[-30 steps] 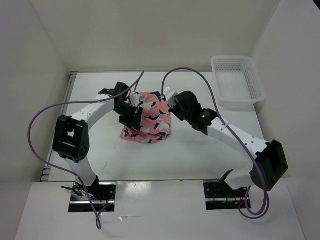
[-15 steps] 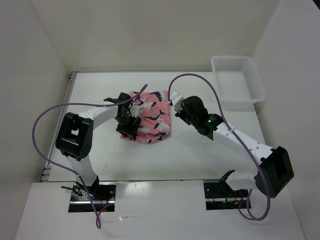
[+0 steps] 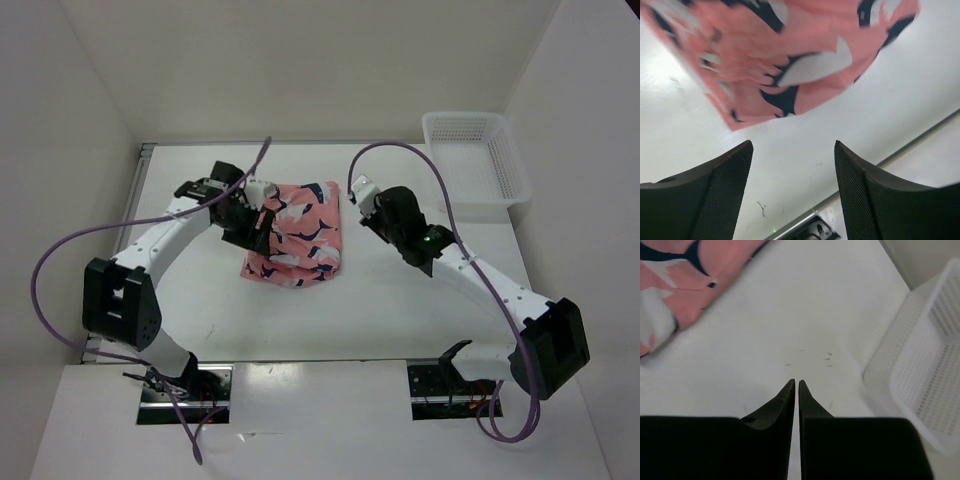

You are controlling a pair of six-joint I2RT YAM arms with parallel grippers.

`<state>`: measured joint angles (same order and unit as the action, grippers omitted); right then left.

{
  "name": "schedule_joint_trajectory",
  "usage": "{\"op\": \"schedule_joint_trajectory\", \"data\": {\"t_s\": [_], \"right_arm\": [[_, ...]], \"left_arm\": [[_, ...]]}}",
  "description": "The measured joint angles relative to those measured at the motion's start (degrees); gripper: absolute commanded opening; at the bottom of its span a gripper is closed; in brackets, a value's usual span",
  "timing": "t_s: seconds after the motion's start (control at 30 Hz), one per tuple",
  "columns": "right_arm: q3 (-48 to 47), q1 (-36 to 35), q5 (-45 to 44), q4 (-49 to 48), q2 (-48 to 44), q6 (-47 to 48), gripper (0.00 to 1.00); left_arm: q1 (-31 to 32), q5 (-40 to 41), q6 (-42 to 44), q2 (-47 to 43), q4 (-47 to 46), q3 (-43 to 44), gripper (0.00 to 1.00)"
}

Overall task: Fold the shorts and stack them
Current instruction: Fold the shorts

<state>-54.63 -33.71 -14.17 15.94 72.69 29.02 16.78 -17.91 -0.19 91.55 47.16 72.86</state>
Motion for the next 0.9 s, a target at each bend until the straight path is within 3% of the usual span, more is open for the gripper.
{"op": "schedule_joint_trajectory", "data": {"t_s": [0.1,0.3,0.47,0.6,0.9], "right_arm": [[0.6,5.1,-0.2,-0.8,-1.4,0.0,0.11],[1.0,17.2,-0.2,-3.3,-5.6,-2.1,0.12],[1.4,27.3,1.0,-4.9,-10.5,-5.2,0.12],[2.9,30.5,1.9,-5.3,-14.2,-7.1,0.14],[6.1,32.1,3.8,-4.8,-15.6,-9.0,0.15]], "left_arm": [[-4.2,0.4,0.0,-2.7,-0.9,3.6,0.78],[-16.6,10.5,0.0,-3.8,-4.7,6.5,0.92],[-33.2,7.4,0.1,-3.3,-6.0,6.8,0.97],[-45.5,4.0,-0.1,-3.1,-6.8,6.7,1.0],[-45.4,0.1,-0.1,-3.1,-7.0,4.5,1.0]]}}
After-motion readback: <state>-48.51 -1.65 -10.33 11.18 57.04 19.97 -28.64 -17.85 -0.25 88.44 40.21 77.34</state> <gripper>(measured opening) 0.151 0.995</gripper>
